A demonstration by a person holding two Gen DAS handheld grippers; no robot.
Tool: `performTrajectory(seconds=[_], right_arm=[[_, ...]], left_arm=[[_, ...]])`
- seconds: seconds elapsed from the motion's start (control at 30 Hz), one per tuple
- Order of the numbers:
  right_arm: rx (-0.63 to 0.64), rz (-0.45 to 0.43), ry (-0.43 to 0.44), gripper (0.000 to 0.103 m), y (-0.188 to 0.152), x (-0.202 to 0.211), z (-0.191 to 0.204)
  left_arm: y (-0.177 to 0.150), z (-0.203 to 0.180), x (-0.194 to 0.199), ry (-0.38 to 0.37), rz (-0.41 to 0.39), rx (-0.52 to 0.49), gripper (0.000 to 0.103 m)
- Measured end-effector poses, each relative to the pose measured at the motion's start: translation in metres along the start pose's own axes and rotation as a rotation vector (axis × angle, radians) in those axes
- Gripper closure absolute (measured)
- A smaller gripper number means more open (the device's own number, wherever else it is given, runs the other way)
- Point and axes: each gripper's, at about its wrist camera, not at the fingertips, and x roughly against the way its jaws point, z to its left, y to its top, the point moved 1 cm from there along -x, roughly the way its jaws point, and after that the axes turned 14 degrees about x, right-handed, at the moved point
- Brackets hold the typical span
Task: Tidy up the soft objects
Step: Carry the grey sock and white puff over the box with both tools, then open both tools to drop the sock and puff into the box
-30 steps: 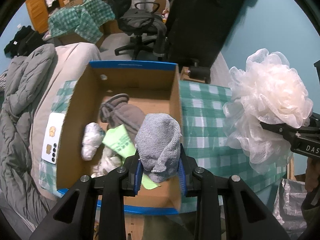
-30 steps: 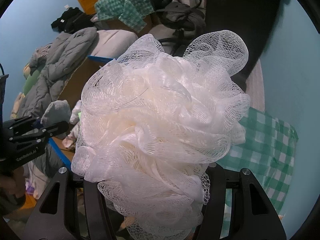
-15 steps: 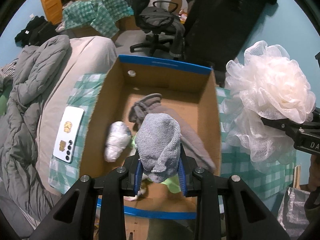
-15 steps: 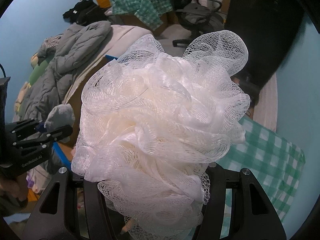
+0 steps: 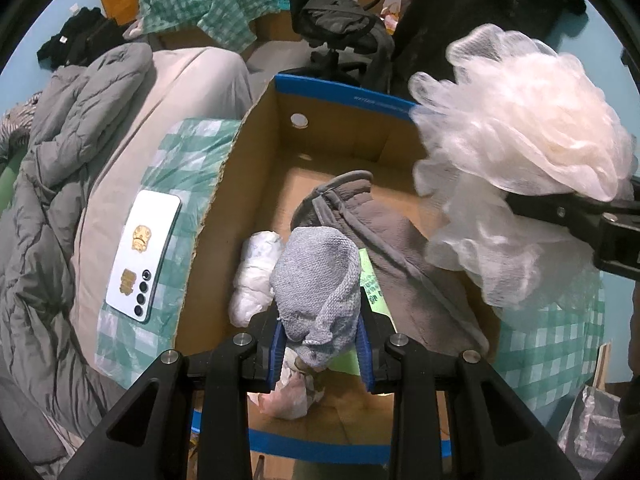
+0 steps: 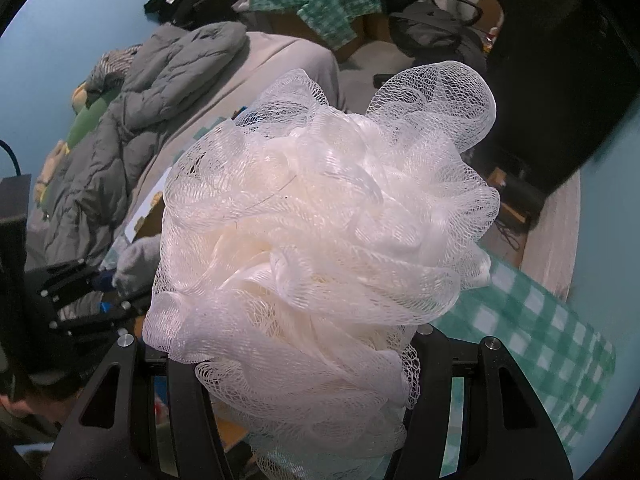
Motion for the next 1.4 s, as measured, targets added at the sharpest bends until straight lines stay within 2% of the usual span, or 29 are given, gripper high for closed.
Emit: performTrajectory(seconds=[0.27, 0.57, 0.73, 0.8, 0.87, 1.0, 1.4], right_arm=[[0.051, 0.063, 0.008, 0.046, 0.021, -0.036, 0.013], [0.089, 0.134, 0.015, 0.044, 0.021, -0.060, 0.010], [0.099, 0.172, 0.012, 0.033, 0.022, -0.071, 0.009], [0.108, 0.175, -0.016, 0.023, 0.024, -0.071, 0.011], [0.117, 0.172, -0.032, 0.019, 0.026, -0.069, 0.013], [0.132, 0.176, -0.055, 0.019, 0.027, -0.058, 0.011], [0.135, 0.083, -0.074, 0.019, 0.023, -0.013, 0.017]], left_arm=[[0.004, 0.003, -0.019, 0.009, 0.034, 0.000, 0.073], [0.002, 0.003, -0.033, 0.019, 0.068, -0.004, 0.072], [0.002, 0.004, -0.038, 0.030, 0.073, 0.001, 0.069], [0.001, 0.003, -0.039, 0.040, 0.073, 0.002, 0.061], [0.000, 0.004, -0.038, 0.045, 0.072, 0.003, 0.058], [-0.002, 0.006, -0.033, 0.050, 0.066, 0.009, 0.050], [-0.004, 0.000, 0.004, 0.032, 0.002, -0.009, 0.043]])
